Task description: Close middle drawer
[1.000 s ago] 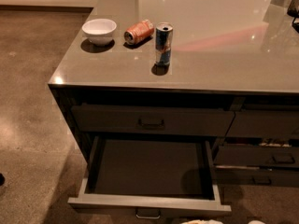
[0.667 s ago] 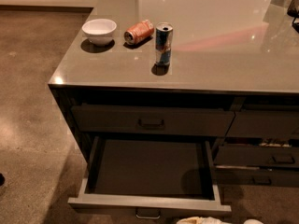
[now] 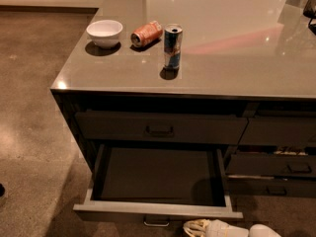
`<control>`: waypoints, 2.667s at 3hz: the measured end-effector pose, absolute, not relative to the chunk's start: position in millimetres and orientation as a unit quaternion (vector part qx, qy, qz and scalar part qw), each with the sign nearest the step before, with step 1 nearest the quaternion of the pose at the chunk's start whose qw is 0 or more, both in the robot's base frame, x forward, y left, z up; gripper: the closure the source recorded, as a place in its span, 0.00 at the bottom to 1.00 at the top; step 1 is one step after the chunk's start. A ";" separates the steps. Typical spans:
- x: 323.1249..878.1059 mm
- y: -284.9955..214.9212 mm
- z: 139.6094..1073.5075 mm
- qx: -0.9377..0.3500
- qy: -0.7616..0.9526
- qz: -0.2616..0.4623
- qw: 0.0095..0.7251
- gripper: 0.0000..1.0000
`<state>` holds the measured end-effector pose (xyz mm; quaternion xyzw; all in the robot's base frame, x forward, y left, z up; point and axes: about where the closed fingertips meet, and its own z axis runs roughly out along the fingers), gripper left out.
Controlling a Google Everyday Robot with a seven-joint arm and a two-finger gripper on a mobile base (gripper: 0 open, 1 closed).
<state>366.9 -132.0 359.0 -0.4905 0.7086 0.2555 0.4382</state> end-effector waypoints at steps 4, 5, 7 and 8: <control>491.3 -145.5 384.2 -0.491 0.716 0.217 0.447 1.00; 491.3 -145.5 384.2 -0.491 0.716 0.217 0.447 1.00; 526.6 -131.7 368.6 -0.517 0.718 0.193 0.424 1.00; 540.3 -127.0 365.6 -0.525 0.716 0.186 0.420 1.00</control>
Offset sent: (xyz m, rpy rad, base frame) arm 0.0564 0.0089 0.0150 -0.0332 -0.0730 0.0019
